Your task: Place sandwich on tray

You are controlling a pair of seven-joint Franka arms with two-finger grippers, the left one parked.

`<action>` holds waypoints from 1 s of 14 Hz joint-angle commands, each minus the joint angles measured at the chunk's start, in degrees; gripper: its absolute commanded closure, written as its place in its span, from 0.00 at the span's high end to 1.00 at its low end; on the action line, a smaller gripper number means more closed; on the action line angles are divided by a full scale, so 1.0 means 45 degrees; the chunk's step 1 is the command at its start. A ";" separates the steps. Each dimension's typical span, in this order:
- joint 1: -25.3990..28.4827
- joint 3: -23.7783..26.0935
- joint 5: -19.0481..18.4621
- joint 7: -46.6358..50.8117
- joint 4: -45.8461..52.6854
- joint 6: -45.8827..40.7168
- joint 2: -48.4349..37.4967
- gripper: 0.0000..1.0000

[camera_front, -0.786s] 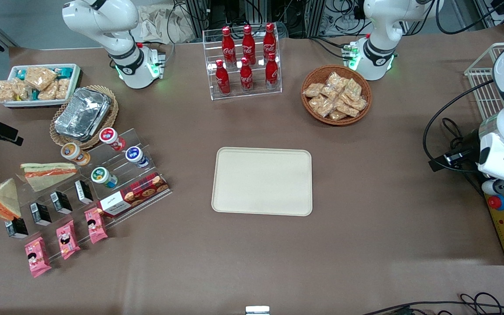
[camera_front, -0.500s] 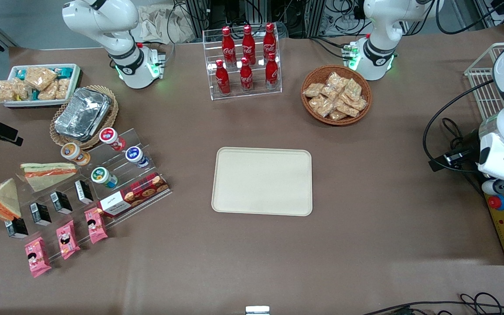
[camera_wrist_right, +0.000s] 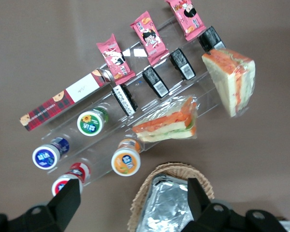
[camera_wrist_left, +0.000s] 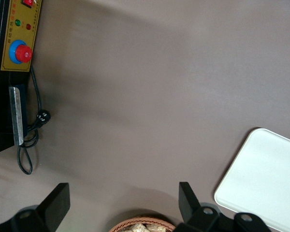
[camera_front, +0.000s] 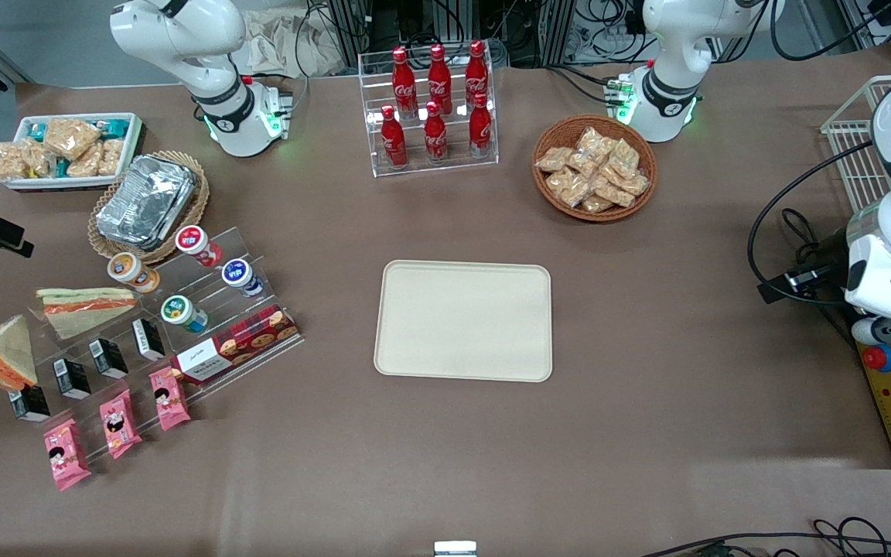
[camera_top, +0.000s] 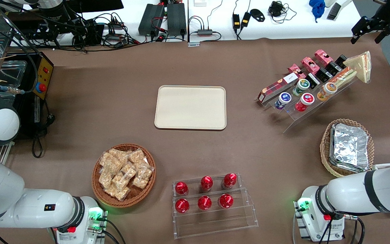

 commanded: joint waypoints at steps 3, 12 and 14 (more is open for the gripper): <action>-0.0380 -0.0854 0.0496 -0.3435 0.0156 0.0504 -0.0035 0.98; -0.0712 -0.1656 0.0869 -0.7424 0.0136 0.2397 0.0900 0.98; -0.0752 -0.1676 0.0927 -0.7523 0.0136 0.3021 0.1486 0.98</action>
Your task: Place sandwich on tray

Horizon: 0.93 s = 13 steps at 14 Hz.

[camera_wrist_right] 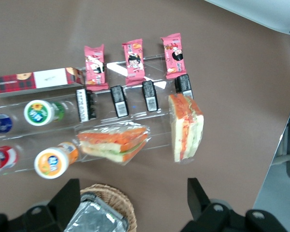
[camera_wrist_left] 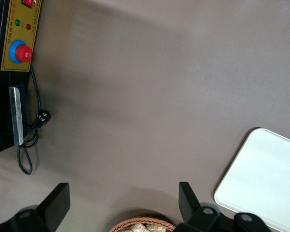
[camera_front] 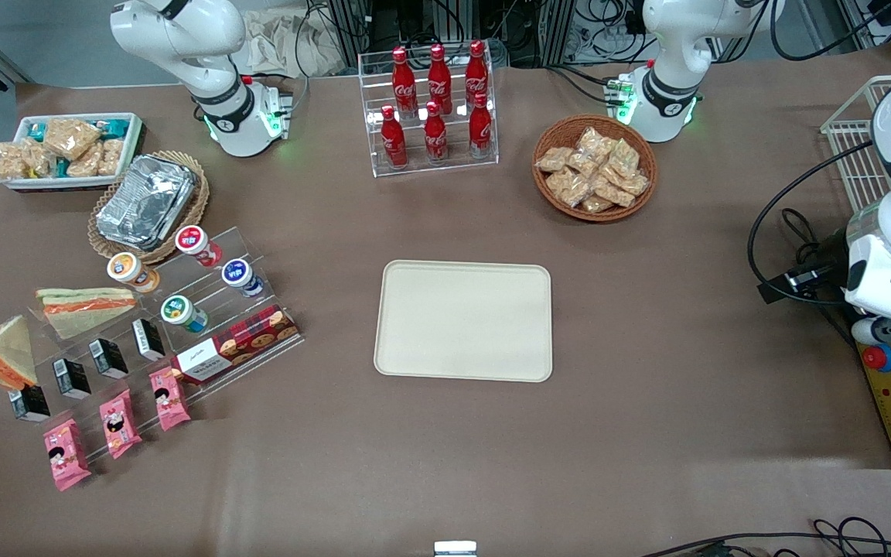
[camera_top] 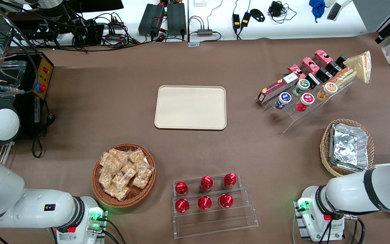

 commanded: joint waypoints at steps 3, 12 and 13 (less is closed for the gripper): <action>-0.0751 0.0024 0.0416 -0.0716 0.0194 0.1455 0.1507 0.98; -0.1847 0.0102 0.2135 -0.2651 0.0214 0.3799 0.3715 0.98; -0.1847 0.0103 0.2252 -0.2653 0.0214 0.3956 0.3813 0.98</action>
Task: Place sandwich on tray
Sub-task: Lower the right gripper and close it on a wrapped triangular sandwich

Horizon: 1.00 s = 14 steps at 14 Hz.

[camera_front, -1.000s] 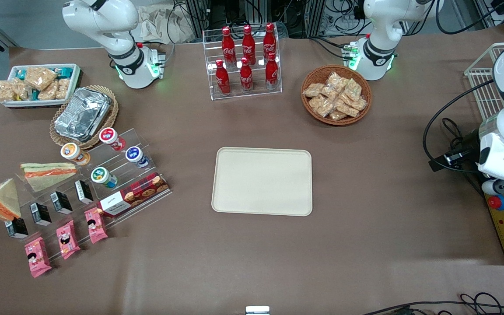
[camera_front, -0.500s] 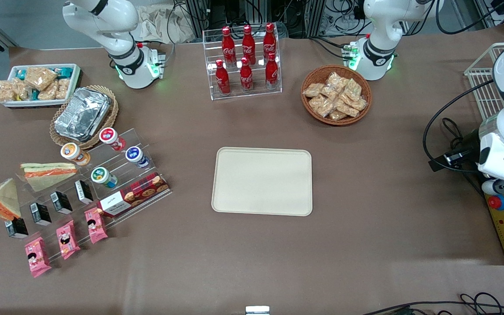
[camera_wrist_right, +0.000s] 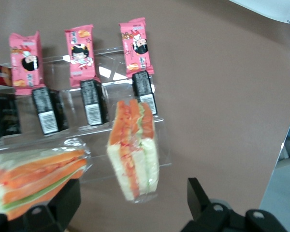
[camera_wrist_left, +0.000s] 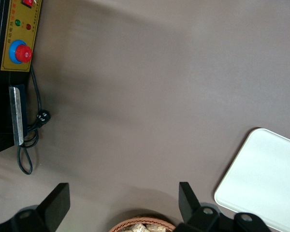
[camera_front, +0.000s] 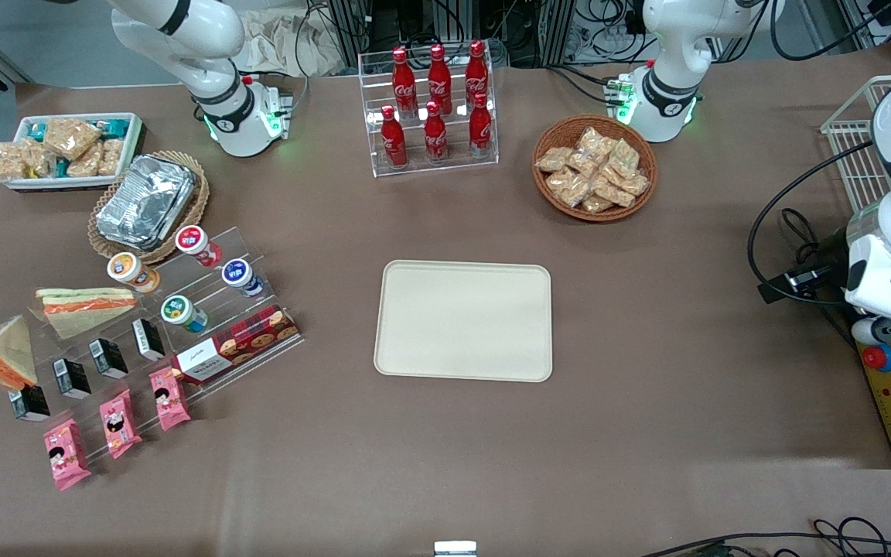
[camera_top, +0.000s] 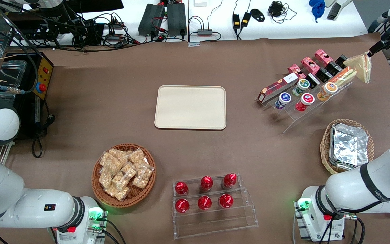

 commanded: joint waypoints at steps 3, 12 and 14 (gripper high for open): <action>-0.0180 0.0146 0.0715 -0.0489 0.0238 0.0761 0.0704 0.98; -0.0140 0.0165 0.1029 -0.0665 0.0043 0.1172 0.1427 0.98; -0.0140 0.0184 0.1029 -0.0665 -0.0073 0.1444 0.1583 0.98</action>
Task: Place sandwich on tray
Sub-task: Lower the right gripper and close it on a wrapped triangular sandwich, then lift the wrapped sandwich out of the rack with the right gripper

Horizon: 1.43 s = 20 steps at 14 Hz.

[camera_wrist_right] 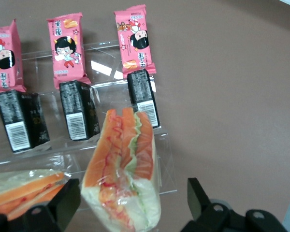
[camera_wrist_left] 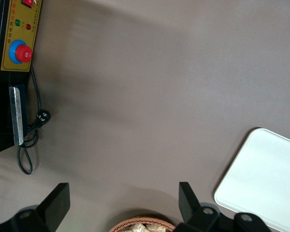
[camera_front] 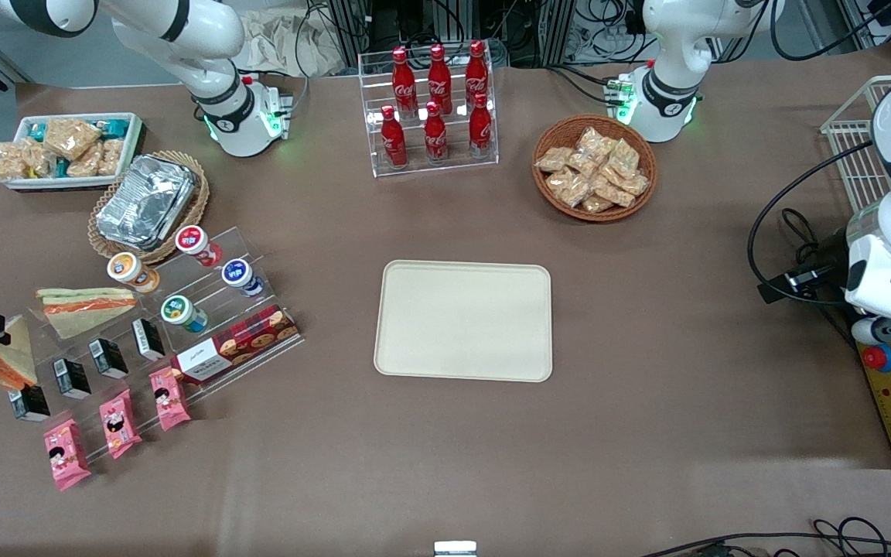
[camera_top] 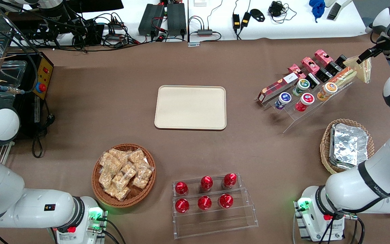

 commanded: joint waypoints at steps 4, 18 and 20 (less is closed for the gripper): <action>-0.0113 0.0093 0.0802 -0.0603 -0.0338 0.0835 0.0280 0.98; -0.0250 0.0054 0.1213 -0.1093 -0.0280 0.0349 0.0009 0.15; -0.0250 -0.0004 0.1194 -0.0879 -0.0086 -0.0235 -0.0440 0.14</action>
